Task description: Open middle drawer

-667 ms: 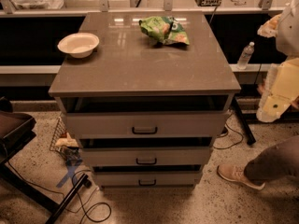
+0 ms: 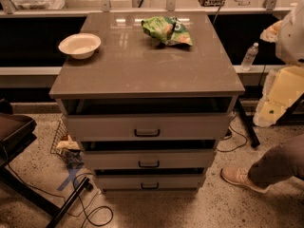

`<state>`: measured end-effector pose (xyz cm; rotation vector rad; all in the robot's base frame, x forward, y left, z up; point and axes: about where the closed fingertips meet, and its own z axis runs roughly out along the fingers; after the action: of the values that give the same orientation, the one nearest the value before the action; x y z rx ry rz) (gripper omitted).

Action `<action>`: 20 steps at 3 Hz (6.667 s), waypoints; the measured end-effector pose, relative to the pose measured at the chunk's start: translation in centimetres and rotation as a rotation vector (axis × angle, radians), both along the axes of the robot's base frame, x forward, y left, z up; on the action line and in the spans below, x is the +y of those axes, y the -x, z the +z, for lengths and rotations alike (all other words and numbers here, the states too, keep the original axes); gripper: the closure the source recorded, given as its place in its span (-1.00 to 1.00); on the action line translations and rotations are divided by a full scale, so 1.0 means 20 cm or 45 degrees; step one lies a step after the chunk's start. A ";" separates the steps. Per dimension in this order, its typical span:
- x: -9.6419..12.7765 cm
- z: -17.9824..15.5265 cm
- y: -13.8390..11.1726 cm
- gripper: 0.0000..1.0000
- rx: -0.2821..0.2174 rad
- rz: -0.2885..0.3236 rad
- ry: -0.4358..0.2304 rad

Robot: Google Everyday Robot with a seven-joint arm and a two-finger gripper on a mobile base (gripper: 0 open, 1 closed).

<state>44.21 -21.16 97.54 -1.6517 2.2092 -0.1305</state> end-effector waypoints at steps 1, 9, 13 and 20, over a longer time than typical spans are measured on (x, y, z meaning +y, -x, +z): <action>0.07 -0.11 0.04 -1.00 -0.044 -0.045 -0.060; 0.14 -1.65 -0.11 -1.00 -0.312 -0.116 -0.156; -0.01 -1.97 -0.26 -1.00 -0.387 0.071 -0.071; 0.31 -2.84 -0.44 -1.00 -0.374 0.435 0.058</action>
Offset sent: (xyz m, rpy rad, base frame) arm 0.0394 0.0487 -0.1550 0.1784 -0.3910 -0.1437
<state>52.97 -14.87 40.73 -1.8729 1.6979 -0.3105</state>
